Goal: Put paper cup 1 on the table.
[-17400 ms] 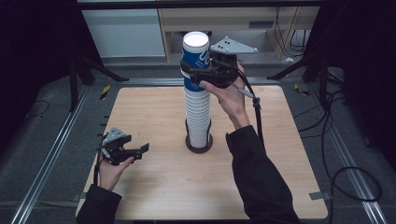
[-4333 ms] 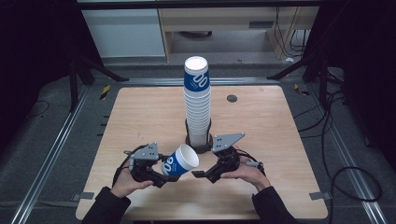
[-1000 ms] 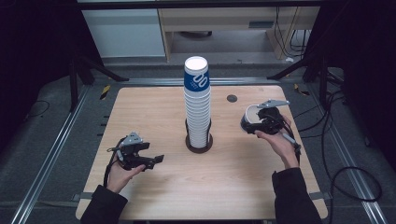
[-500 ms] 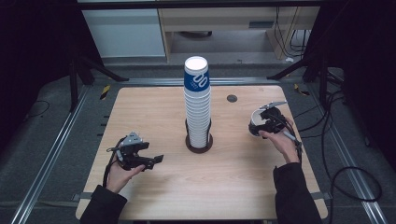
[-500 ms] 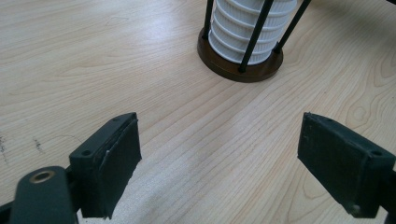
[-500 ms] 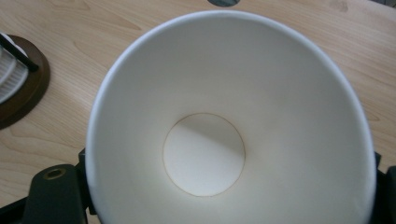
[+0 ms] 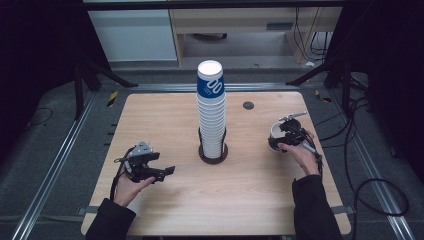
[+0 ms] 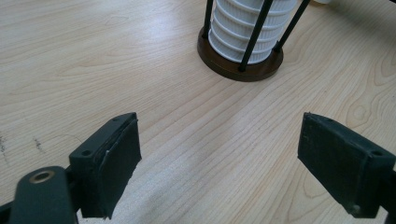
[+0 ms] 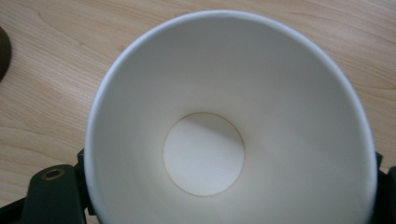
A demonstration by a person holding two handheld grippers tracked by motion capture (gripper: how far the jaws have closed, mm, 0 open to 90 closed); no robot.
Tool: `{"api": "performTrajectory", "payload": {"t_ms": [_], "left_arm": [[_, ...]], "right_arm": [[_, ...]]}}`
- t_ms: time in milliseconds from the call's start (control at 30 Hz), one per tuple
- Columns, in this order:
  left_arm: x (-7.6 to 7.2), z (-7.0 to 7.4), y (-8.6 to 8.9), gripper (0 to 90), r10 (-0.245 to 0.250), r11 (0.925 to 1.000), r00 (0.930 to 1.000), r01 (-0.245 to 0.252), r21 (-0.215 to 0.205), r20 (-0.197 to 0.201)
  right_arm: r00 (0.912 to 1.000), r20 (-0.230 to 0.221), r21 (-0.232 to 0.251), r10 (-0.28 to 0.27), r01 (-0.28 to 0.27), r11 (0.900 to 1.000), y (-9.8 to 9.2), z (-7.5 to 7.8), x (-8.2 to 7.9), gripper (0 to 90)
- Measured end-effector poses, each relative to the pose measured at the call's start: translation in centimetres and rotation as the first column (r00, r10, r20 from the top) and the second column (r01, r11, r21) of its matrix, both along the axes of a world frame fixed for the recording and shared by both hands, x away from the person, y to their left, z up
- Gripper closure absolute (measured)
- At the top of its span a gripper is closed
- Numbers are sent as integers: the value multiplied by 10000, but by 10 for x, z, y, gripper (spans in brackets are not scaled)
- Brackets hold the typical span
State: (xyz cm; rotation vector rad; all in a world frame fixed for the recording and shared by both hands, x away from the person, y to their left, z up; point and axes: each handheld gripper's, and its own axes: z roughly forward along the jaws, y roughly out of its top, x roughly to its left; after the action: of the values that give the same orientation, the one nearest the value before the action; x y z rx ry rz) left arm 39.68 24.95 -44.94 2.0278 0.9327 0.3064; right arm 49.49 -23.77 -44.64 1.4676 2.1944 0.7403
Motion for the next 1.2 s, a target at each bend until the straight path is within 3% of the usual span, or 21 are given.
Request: {"api": "performTrajectory", "payload": {"t_ms": [267, 633, 1100, 1200], "left_arm": [[0, 0, -1, 126, -35, 10000, 10000, 35, 36, -17], [0, 0, 0, 124, -55, 10000, 10000, 55, 17, -31], [0, 0, -1, 120, -49, 10000, 10000, 50, 16, -22], [0, 0, -1, 120, -59, 10000, 10000, 59, 10, -16]], "right_arm": [[9996, -280, -253, 3, -10, 9997, 3, -6, 3, 168], [9997, -201, -284, 139, -144, 9995, 4, -4, 1, 93], [9996, -209, -288, 177, -183, 9994, 0, 3, -24, 39], [9996, 40, -133, 269, -268, 9996, 0, 7, -32, 48]]}}
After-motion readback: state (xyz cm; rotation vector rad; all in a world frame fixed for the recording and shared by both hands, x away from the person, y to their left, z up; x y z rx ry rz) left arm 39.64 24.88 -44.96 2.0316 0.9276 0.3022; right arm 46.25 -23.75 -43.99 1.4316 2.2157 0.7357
